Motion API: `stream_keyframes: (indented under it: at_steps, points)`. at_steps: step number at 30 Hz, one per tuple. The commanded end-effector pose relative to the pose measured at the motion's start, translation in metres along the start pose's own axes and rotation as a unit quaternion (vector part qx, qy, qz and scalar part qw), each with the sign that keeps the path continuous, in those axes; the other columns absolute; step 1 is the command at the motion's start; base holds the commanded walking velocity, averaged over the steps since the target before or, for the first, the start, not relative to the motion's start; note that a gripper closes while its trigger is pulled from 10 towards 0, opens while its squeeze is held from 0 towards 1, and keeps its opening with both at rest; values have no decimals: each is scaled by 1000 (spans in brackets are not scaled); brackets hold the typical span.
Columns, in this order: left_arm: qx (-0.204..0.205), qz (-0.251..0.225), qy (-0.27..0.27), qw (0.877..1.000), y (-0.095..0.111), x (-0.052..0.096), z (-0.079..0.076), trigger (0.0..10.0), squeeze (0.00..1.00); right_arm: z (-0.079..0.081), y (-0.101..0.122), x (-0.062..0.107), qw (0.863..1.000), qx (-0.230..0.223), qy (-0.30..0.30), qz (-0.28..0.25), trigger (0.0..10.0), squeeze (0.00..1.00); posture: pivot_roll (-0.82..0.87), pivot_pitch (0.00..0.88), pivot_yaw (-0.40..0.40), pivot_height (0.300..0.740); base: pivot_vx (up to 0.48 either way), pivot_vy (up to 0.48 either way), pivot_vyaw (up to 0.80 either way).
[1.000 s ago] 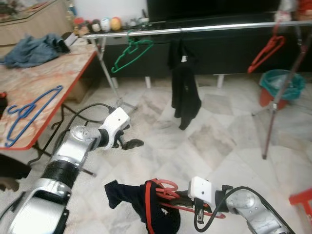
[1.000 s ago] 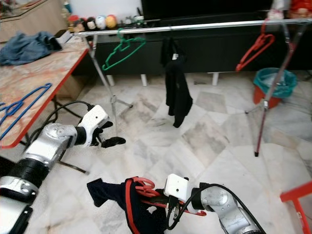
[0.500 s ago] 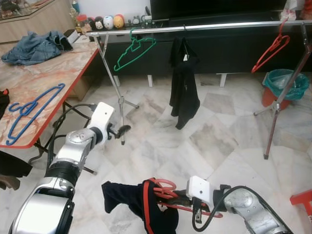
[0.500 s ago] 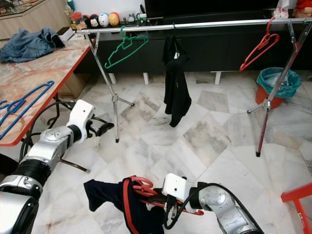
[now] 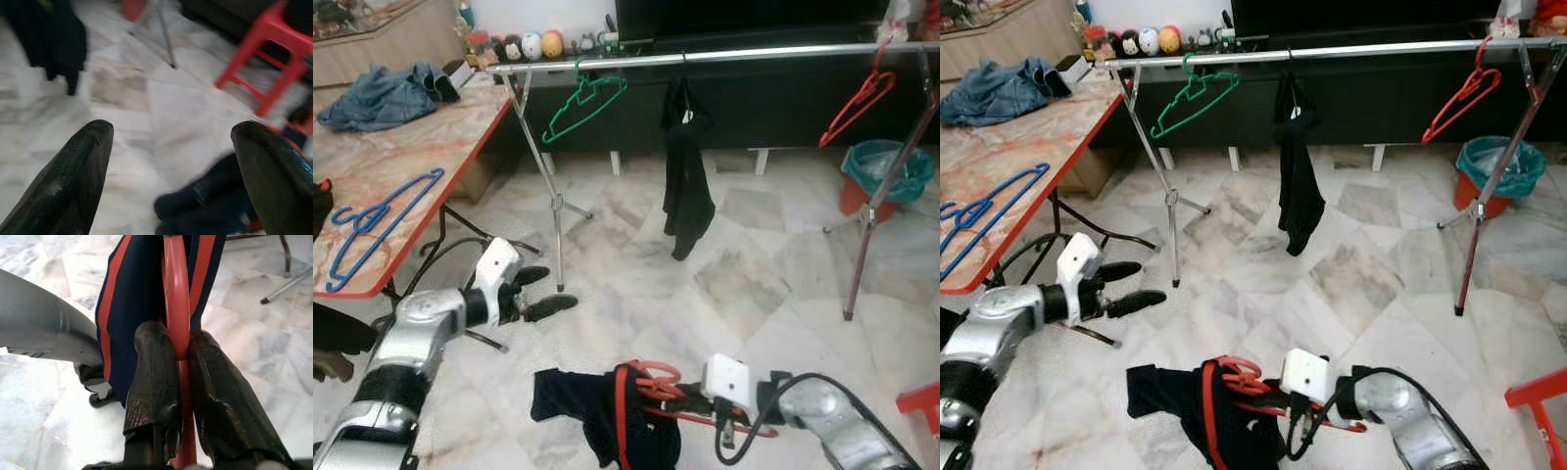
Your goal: Hang hanger
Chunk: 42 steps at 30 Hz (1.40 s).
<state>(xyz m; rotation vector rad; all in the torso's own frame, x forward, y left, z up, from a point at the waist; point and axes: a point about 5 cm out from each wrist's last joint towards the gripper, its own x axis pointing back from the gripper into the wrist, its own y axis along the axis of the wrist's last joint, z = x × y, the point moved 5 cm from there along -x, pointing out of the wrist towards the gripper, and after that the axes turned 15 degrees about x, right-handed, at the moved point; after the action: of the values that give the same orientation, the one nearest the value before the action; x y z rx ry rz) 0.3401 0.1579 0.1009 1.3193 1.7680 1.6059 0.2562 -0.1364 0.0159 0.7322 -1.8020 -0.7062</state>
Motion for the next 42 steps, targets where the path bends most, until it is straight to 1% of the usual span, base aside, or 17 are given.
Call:
stream_keyframes:
  at_steps: [1, 5, 8, 9, 10, 13, 16, 17, 22, 23, 25, 26, 30, 33, 34, 35, 42]
  points:
    - [-11, 20, -21, 1000, -5, -1, -7, 10000, 0, -7, 13, -1, 999, 13, -12, -31, 10000, 0, 76, 25, 118, 740, 0, 0, 0]
    - [-36, 34, -40, 998, -14, -14, -18, 10000, 0, -9, 16, 1, 999, 16, -14, -34, 10000, 0, 66, 22, 113, 740, 0, 0, 0]
    - [-48, 24, -45, 998, -11, -21, -23, 10000, 0, -12, 19, 2, 999, 22, -14, -38, 10000, 0, 64, 31, 112, 740, 0, 0, 0]
    - [-48, 24, -45, 998, -11, -21, -23, 10000, 0, -12, 19, 2, 999, 22, -14, -38, 10000, 0, 64, 31, 112, 740, 0, 0, 0]
    - [-44, 13, -55, 997, -6, -24, -27, 10000, 0, -14, 20, 3, 999, 24, -17, -41, 10000, 0, 61, 38, 110, 740, 0, 0, 0]
    - [-32, 8, -100, 994, -2, -29, -43, 10000, 0, -18, 25, 3, 998, 30, -21, -45, 10000, 0, 58, 42, 111, 740, 0, 0, 0]
    - [-37, 12, -115, 993, -2, -32, -49, 10000, 0, -20, 27, 4, 998, 33, -23, -49, 10000, 0, 58, 43, 111, 740, 0, 0, 0]
    - [-40, 15, -126, 991, -3, -34, -54, 10000, 0, -21, 29, 4, 998, 35, -24, -52, 10000, 0, 58, 43, 111, 740, 0, 0, 0]
    - [-40, 25, -144, 988, -5, -36, -59, 10000, 0, -25, 34, 8, 997, 41, -29, -59, 10000, 0, 47, 49, 112, 740, 0, 0, 0]
    - [-42, 32, -147, 988, -8, -35, -59, 10000, 490, -27, 35, 10, 997, 43, -30, -59, 10000, 0, 45, 51, 112, 740, 0, 0, 0]
    - [-43, 35, -148, 987, -9, -35, -60, 10000, 490, -27, 35, 10, 997, 44, -30, -58, 10000, 0, 45, 51, 112, 740, 0, 0, 0]
    - [-33, 43, -159, 986, -12, -33, -63, 10000, 1000, -27, 34, 11, 997, 45, -30, -56, 10000, 0, 46, 50, 111, 740, 0, 0, 0]
    - [-29, 53, -170, 984, -15, -32, -67, 10000, 1000, -28, 35, 11, 997, 46, -30, -58, 10000, 0, 46, 50, 110, 740, 0, 0, 0]
    - [-34, 55, -177, 982, -17, -33, -70, 10000, 1000, -29, 38, 10, 997, 48, -28, -60, 10000, 0, 43, 45, 107, 740, 0, 0, 0]
    - [-31, 51, -185, 981, -15, -34, -73, 10000, 522, -29, 38, 10, 997, 48, -28, -61, 10000, 0, 43, 45, 107, 740, 0, 0, 0]
    - [-32, 50, -189, 980, -14, -35, -74, 10000, 0, -30, 38, 10, 997, 49, -28, -61, 10000, 0, 41, 40, 105, 740, 0, 0, 0]
    - [-41, 59, -201, 977, -15, -41, -80, 10000, 0, -31, 44, 8, 996, 54, -26, -71, 10000, 0, 39, 27, 104, 740, 0, 0, 0]
